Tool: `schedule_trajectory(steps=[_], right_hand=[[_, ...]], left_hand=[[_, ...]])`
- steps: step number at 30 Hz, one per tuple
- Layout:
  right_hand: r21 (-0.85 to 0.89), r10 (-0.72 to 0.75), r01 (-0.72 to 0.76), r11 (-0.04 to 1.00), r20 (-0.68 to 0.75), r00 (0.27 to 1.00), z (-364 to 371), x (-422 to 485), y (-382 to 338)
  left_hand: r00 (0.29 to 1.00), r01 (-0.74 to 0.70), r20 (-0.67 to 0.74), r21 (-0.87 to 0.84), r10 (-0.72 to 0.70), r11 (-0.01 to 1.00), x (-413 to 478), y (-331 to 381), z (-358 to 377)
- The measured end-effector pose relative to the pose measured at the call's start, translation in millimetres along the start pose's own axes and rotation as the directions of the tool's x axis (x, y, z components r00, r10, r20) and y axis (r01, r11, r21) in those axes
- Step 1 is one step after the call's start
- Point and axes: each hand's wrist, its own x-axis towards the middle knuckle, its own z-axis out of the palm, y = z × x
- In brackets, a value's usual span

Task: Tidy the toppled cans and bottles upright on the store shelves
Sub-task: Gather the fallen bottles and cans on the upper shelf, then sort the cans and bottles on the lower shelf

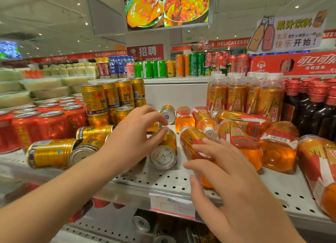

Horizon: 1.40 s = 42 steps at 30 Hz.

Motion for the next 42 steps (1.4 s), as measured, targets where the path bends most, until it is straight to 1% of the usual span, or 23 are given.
schedule_trajectory(steps=[1, 3, 5, 7, 9, 11, 15, 17, 19, 21, 23, 26, 28, 30, 32, 35, 38, 40, 41, 42], right_hand=[[0.049, 0.025, -0.022, 0.999, -0.047, 0.999, -1.6, -4.9, -2.5], [0.119, 0.080, -0.067, 0.991, -0.106, 0.991, -4.1, -18.8, -6.0], [0.111, 0.136, -0.125, 0.986, -0.098, 0.986, -2.9, -36.4, -6.5], [0.046, 0.208, -0.206, 0.978, -0.057, 0.976, 1.3, -54.8, -3.8], [-0.017, 0.291, -0.291, 0.957, 0.014, 0.957, 4.7, -70.6, -0.5], [-0.092, 0.310, -0.304, 0.948, 0.050, 0.949, 6.7, -82.4, -0.3], [-0.181, 0.274, -0.263, 0.948, 0.039, 0.961, 12.7, -98.8, -6.6], [-0.185, 0.315, -0.307, 0.934, 0.016, 0.949, 16.4, -109.7, -14.3], [-0.118, 0.421, -0.422, 0.899, -0.033, 0.906, 18.2, -127.1, -25.9], [-0.091, 0.513, -0.516, 0.852, -0.050, 0.857, 17.6, -151.4, -37.1], [-0.129, 0.577, -0.574, 0.808, -0.015, 0.816, 14.8, -178.5, -42.7], [-0.181, 0.668, -0.655, 0.733, 0.014, 0.744, 6.9, -214.5, -37.1], [-0.190, 0.716, -0.698, 0.690, 0.035, 0.698, 1.7, -230.7, -27.0], [-0.182, 0.741, -0.722, 0.667, 0.061, 0.669, -2.0, -242.3, -14.6], [-0.165, 0.747, -0.730, 0.663, 0.086, 0.659, -4.0, -251.8, -0.3], [-0.142, 0.736, -0.723, 0.677, 0.104, 0.669, -4.9, -260.2, 28.0], [-0.173, 0.693, -0.673, 0.720, 0.123, 0.710, -6.5, -261.5, 62.9], [-0.206, 0.658, -0.626, 0.752, 0.186, 0.730, -8.3, -258.8, 86.2], [-0.220, 0.650, -0.612, 0.760, 0.225, 0.726, -8.9, -257.8, 97.9], [-0.235, 0.658, -0.615, 0.753, 0.266, 0.704, -9.3, -257.6, 109.2]], left_hand=[[0.998, -0.017, -0.064, -0.034, 0.015, 0.999, -11.4, 5.9, -0.5], [0.990, -0.040, -0.143, -0.138, 0.020, 0.990, -37.7, 16.8, 0.9], [0.984, -0.049, -0.176, -0.194, 0.014, 0.980, -65.1, 22.0, 5.5], [0.984, -0.008, -0.175, -0.219, -0.032, 0.976, -90.7, 20.9, 11.7], [0.983, 0.048, -0.166, -0.210, -0.084, 0.977, -111.2, 14.8, 17.2], [0.984, 0.054, -0.159, -0.170, -0.082, 0.984, -126.0, 5.5, 22.0], [0.990, -0.043, -0.135, -0.129, 0.026, 0.991, -146.7, -9.1, 30.8], [0.991, -0.094, -0.106, -0.105, 0.083, 0.990, -156.8, -13.5, 34.5], [0.989, -0.143, -0.055, -0.074, 0.139, 0.987, -165.5, -16.8, 37.4], [0.984, -0.173, -0.041, -0.047, 0.171, 0.984, -173.1, -18.1, 39.9], [0.988, -0.146, -0.068, -0.077, 0.141, 0.986, -183.5, -13.8, 43.6], [0.996, -0.069, -0.075, -0.205, 0.055, 0.976, -208.3, 5.1, 56.4], [1.000, -0.013, 0.005, -0.303, 0.015, 0.953, -224.0, 19.8, 72.2], [0.990, 0.057, 0.142, -0.363, -0.005, 0.930, -234.3, 33.3, 94.2], [0.964, 0.110, 0.266, -0.392, -0.001, 0.913, -241.4, 44.0, 120.6], [0.923, 0.151, 0.384, -0.389, 0.011, 0.909, -242.2, 60.1, 159.0], [0.873, 0.224, 0.485, -0.306, -0.051, 0.925, -227.4, 82.3, 194.9], [0.837, 0.304, 0.521, -0.185, -0.169, 0.934, -213.6, 100.6, 214.2], [0.815, 0.346, 0.528, -0.117, -0.236, 0.931, -207.0, 109.3, 222.3], [0.792, 0.384, 0.533, -0.058, -0.297, 0.921, -202.0, 116.3, 230.0]])
